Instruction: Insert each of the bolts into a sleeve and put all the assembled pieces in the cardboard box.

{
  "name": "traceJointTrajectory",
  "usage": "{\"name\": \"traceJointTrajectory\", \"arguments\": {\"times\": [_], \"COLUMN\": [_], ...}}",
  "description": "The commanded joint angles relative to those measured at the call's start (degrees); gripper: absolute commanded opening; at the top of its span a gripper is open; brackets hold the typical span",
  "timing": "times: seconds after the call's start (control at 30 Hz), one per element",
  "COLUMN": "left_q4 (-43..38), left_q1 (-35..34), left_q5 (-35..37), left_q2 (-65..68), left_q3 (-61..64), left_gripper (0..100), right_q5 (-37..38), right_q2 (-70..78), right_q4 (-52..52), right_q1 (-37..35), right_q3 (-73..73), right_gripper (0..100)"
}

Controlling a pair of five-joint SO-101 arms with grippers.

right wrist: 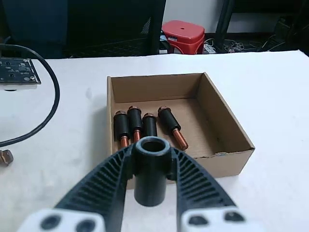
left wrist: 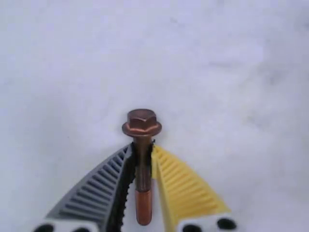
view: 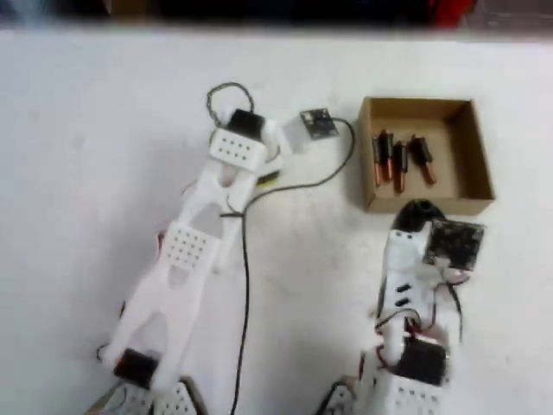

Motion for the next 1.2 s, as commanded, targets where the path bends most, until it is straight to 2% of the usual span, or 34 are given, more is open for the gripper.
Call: {"name": "traceJointTrajectory", "arguments": {"times": [0.0,0.1,0.2,0.4,0.83,1.0,1.17], "left_q4": [2.46,2.46,2.55,2.55,2.64,2.64,2.64], "left_q1": [-7.43,-11.56,-12.62,-12.7,-21.14,-21.32,-21.14], "left_q5": [0.88,3.96,6.51,6.51,6.77,6.86,6.86], "left_q2": [-0.92,-1.1,-1.1,-1.45,-1.63,-2.33,-10.77], "left_q3": [-2.73,-4.84,-4.75,-1.67,-0.53,7.65,18.2], "left_gripper": [2,2,2,2,2,2,2], "right_q5": [0.62,0.62,0.62,0.62,0.62,0.62,0.62], "right_q2": [-0.57,-0.57,-0.57,-0.57,-0.57,-0.57,-0.57], "right_q4": [-1.01,-1.01,-1.01,-1.01,-1.01,-1.1,-1.1], "right_q1": [0.4,0.31,0.31,0.31,0.31,0.31,0.31], "right_q3": [-0.44,-0.35,-0.35,-0.35,-0.35,-0.35,-0.35], "right_gripper": [1.8,1.8,1.8,1.8,1.8,1.8,1.8]}}
